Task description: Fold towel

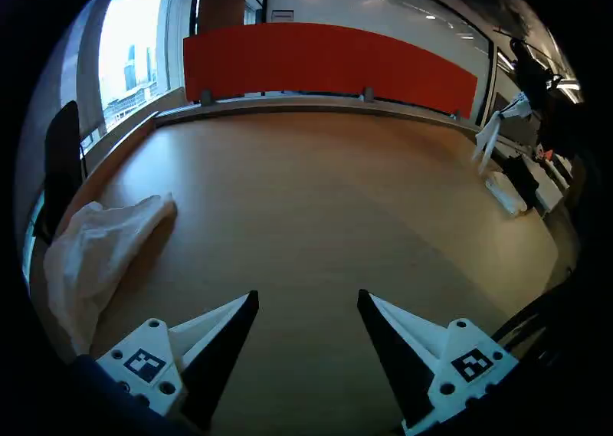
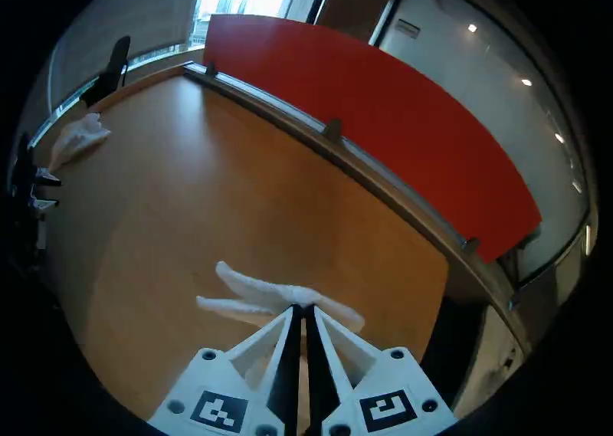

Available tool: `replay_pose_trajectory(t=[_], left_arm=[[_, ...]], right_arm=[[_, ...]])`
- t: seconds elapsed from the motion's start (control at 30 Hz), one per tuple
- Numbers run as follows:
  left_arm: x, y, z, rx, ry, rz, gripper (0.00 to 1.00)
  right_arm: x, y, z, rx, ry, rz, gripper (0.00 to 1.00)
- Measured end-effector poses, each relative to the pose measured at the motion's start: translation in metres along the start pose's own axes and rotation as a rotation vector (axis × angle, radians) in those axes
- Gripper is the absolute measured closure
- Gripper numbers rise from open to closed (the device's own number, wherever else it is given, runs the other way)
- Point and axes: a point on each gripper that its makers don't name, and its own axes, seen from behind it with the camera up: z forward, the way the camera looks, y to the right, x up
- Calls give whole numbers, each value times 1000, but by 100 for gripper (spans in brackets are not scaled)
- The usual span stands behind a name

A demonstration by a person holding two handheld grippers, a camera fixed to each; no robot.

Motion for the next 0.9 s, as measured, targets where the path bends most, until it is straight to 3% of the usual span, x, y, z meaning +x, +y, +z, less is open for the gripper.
replay_pose_trajectory(t=[0.4, 0.9], left_arm=[[4, 7, 4, -8, -4, 9, 4], [10, 14, 7, -26, 0, 21, 4]], right_arm=[[-19, 20, -12, -23, -27, 17, 96], [-46, 20, -29, -31, -49, 44, 96]])
